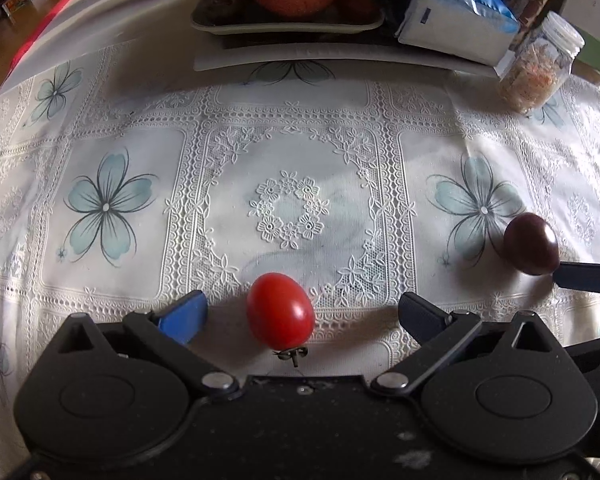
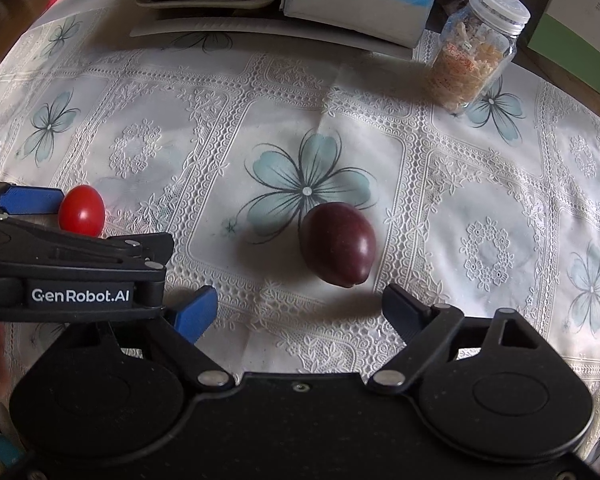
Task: Organize fruits
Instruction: 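Close the left gripper on the tomato while the right gripper closes on the plum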
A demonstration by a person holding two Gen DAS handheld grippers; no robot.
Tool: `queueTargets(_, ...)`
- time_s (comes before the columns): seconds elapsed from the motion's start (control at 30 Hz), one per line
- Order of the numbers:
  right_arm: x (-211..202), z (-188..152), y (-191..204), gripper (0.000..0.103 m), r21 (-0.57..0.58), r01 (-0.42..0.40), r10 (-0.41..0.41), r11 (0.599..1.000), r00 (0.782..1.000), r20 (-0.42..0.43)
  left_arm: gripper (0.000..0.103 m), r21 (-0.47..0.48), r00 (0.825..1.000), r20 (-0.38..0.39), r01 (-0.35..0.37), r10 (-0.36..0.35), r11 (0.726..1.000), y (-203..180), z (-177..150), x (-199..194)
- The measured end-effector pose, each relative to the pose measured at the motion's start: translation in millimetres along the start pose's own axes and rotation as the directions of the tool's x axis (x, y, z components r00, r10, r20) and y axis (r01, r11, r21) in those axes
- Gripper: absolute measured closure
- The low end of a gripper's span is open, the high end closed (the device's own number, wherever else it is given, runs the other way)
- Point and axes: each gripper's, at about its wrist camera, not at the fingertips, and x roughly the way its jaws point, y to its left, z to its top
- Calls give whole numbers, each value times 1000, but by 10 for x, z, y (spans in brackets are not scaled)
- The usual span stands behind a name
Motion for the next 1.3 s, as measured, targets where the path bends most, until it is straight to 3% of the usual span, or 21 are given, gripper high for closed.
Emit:
queueTargets(0.07,-20,-16,-45,15,2,-12,12,1000,999,-29,0,-6,1000,10,-7,7,1000,-36,-4,11)
queueTargets(0.13,-69,-25,-133,28,14,-29,30,999,999,-44,0,-5,1000,6,-7,7,1000,-38,-5,9)
queueTargets(0.23,-156,-35,-339,32,81,-84,89,993,994,-57,0,-7,1000,4,-7,7,1000,-43,-11,8)
queueTargets(0.37,-300,-10,-660,32,240,-165,166,957,986,16,0,-8,1000,11,-7,7,1000,-37,-20,1)
queueTargets(0.47,-328,43,-740,32,314,-174,165,933,985,56,0,-13,1000,17,-7,7,1000,-16,-43,7)
queueTargets(0.63,-186,139,-583,32,346,-161,155,924,987,45,0,-18,1000,19,-6,7,1000,-1,-60,-4)
queueTargets(0.77,-21,193,-373,32,315,-47,46,948,999,11,0,-18,1000,20,-5,5,1000,4,-59,-3)
queueTargets(0.97,30,222,-163,28,287,43,-43,957,999,-7,0,-19,1000,21,-4,5,1000,18,-72,-20)
queueTargets(1.1,65,233,-73,21,239,67,-63,969,998,-25,0,-26,1000,28,-3,3,1000,15,-87,-21)
queueTargets(1.2,99,264,-65,14,251,33,-26,967,999,-29,0,-33,1000,30,0,1,999,22,-89,-27)
queueTargets(1.3,107,272,-48,13,244,34,-27,969,999,-34,0,-28,1000,19,1,-1,1000,36,-70,-35)
